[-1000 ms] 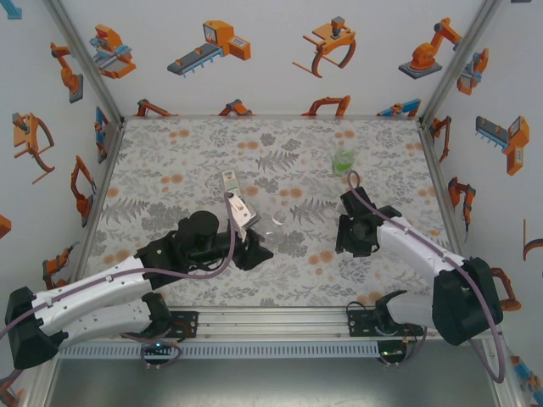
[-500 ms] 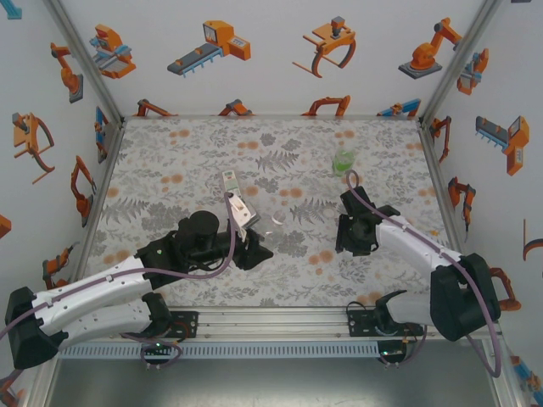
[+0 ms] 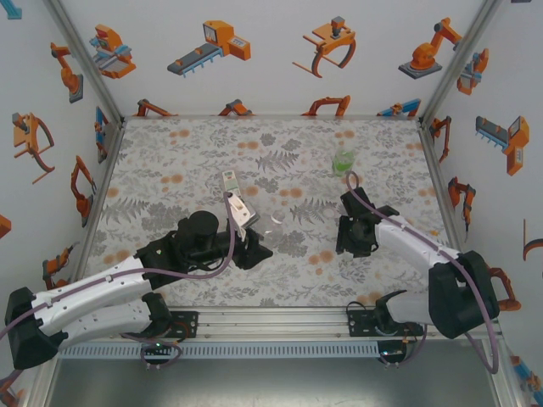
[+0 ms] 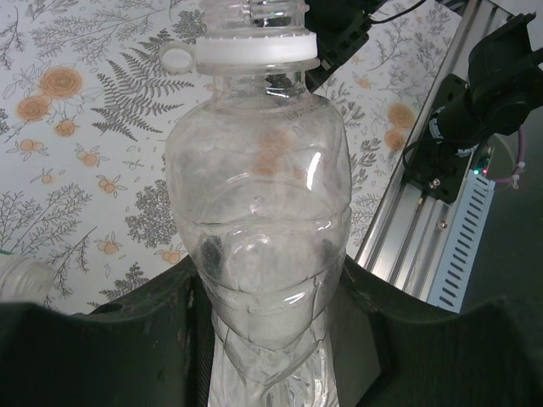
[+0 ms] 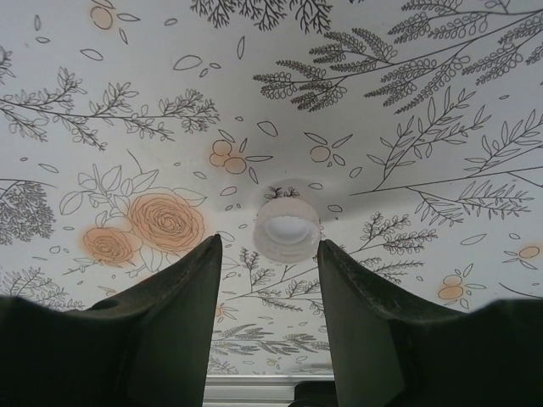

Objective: Screw on the bottle caps

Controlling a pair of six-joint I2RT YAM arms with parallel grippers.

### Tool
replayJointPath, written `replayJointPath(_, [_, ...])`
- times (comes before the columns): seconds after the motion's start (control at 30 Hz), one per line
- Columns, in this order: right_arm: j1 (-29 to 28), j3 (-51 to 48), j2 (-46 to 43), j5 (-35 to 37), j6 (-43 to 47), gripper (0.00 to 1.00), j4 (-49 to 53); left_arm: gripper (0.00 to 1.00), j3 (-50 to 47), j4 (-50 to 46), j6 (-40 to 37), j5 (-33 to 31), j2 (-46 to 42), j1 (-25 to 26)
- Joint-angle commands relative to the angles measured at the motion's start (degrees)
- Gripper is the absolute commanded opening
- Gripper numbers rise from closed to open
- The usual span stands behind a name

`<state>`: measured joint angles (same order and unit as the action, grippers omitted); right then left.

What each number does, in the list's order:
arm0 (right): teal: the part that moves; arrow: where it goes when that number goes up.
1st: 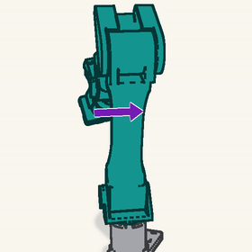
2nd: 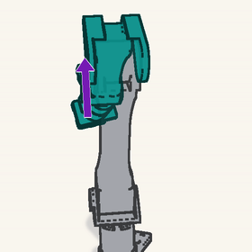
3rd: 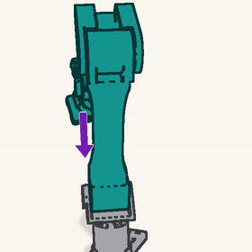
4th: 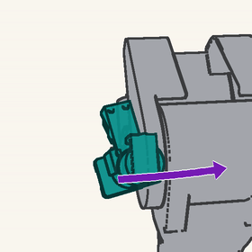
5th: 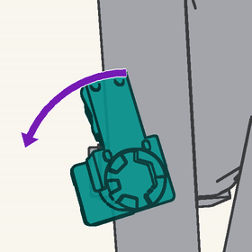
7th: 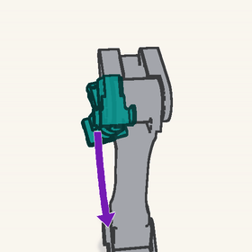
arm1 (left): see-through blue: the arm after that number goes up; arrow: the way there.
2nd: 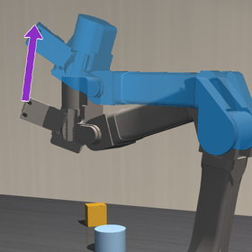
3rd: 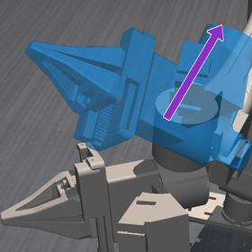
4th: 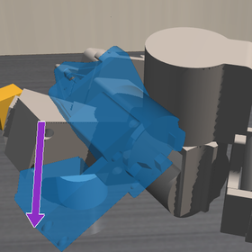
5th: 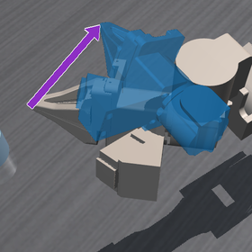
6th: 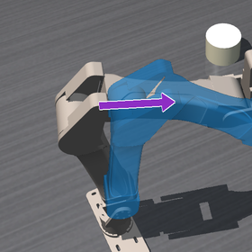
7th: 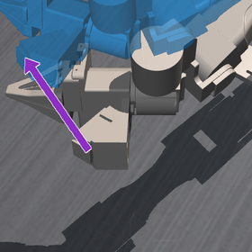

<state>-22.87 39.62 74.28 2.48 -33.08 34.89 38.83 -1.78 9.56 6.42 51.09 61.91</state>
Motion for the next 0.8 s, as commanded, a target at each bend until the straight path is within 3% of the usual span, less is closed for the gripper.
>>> replayJointPath(0.0, [0.69,-1.44,0.71,-0.03,0.64,0.48,-1.01,0.00,-0.16,0.32,0.13,-0.20,-0.47,0.28])
replayJointPath(0.33, [2.41,-3.85,1.67,-2.21,0.25,0.44,-3.56,0.00,0.11,0.30,-0.15,0.00,0.05,0.18])
replayJointPath(0.77, [2.76,3.40,-2.40,-2.22,1.24,0.47,1.14,0.00,0.87,0.20,-0.25,0.09,0.78,0.09])
